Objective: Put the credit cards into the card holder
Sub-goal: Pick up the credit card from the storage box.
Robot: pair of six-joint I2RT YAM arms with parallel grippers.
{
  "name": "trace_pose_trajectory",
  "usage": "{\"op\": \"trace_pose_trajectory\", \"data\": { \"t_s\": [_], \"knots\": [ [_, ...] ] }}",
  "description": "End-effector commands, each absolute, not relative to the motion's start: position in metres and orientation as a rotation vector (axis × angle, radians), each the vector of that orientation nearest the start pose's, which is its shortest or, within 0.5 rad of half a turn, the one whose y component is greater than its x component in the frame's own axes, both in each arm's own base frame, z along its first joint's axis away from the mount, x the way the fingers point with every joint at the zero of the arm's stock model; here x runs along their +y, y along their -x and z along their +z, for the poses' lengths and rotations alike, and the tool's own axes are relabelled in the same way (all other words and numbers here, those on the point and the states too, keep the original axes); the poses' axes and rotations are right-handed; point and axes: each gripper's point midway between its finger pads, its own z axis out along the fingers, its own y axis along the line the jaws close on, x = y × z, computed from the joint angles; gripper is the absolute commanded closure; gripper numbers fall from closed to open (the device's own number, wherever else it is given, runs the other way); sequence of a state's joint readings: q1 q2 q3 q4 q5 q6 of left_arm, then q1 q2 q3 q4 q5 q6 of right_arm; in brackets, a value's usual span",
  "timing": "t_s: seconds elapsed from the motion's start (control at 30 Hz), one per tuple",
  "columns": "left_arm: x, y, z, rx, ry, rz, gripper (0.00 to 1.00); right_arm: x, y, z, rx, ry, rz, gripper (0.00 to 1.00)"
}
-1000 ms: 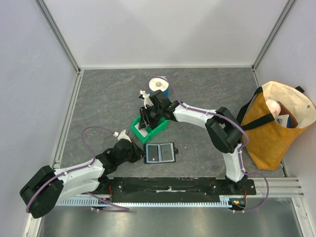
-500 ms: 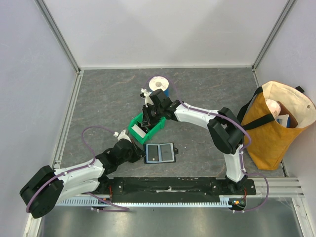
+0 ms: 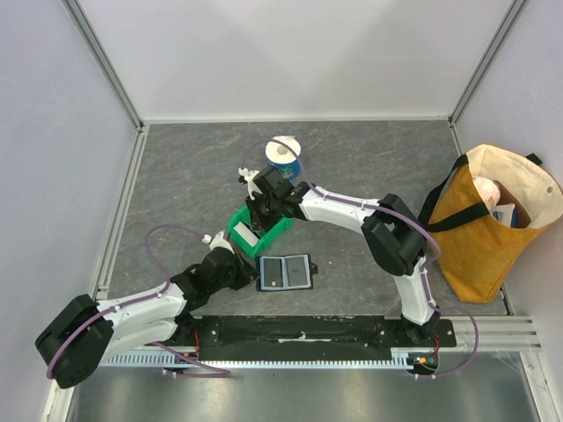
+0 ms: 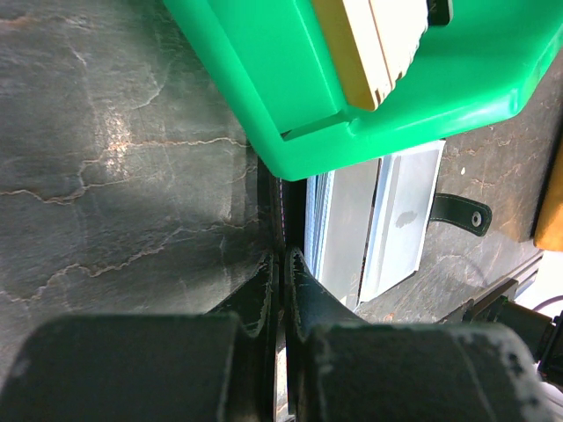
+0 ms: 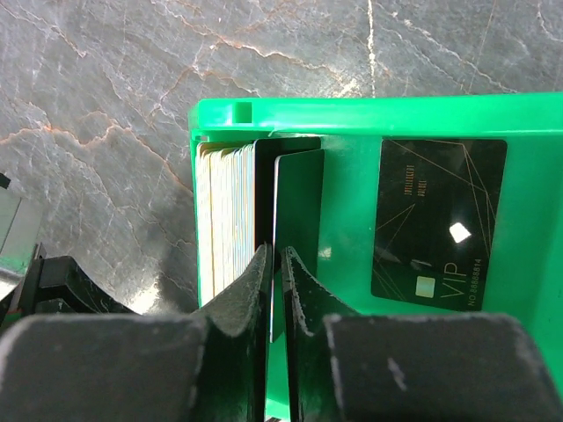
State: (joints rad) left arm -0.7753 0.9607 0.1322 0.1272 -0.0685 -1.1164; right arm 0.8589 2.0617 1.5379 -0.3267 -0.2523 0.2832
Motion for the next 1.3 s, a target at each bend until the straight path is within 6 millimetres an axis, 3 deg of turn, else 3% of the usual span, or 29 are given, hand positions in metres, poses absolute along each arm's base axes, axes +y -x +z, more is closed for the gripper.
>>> {"op": "trace_pose_trajectory", "data": {
  "t_s": [0.0,0.2,0.4,0.53,0.6,0.73,0.87,1.13,1.23,1.27],
  "knots": [
    [-0.165,-0.147,-0.026,2.53,0.421,-0.627,0.98,0.429,-0.298,0.067,2.401,0.9,0.714,0.85],
    [-0.164,-0.147,-0.027,2.532,0.422,-0.623,0.98,0.422,-0.308,0.062,2.402,0.9,0.572,0.85],
    [-0.164,-0.146,-0.027,2.534,0.423,-0.624,0.98,0.425,-0.304,0.06,2.394,0.946,0.538,0.86],
    [-0.164,-0.147,-0.027,2.53,0.423,-0.628,0.98,0.431,-0.304,0.061,2.387,0.946,0.548,0.97],
    [-0.165,-0.147,-0.026,2.528,0.422,-0.635,0.98,0.431,-0.31,0.072,2.359,0.928,0.525,1.0],
    [-0.167,-0.145,-0.025,2.528,0.416,-0.651,0.98,0.427,-0.329,0.112,2.266,0.856,0.464,1.0],
    [-0.167,-0.143,-0.026,2.539,0.416,-0.663,0.98,0.414,-0.334,0.151,2.195,0.776,0.434,1.0],
    [-0.173,-0.138,-0.027,2.564,0.398,-0.7,0.98,0.364,-0.303,0.193,2.146,0.543,0.506,1.0],
    [-0.174,-0.135,-0.029,2.581,0.387,-0.7,0.98,0.341,-0.279,0.197,2.158,0.452,0.581,1.0],
    [-0.175,-0.134,-0.029,2.583,0.386,-0.704,0.98,0.333,-0.271,0.19,2.185,0.415,0.595,1.0]
  ]
}}
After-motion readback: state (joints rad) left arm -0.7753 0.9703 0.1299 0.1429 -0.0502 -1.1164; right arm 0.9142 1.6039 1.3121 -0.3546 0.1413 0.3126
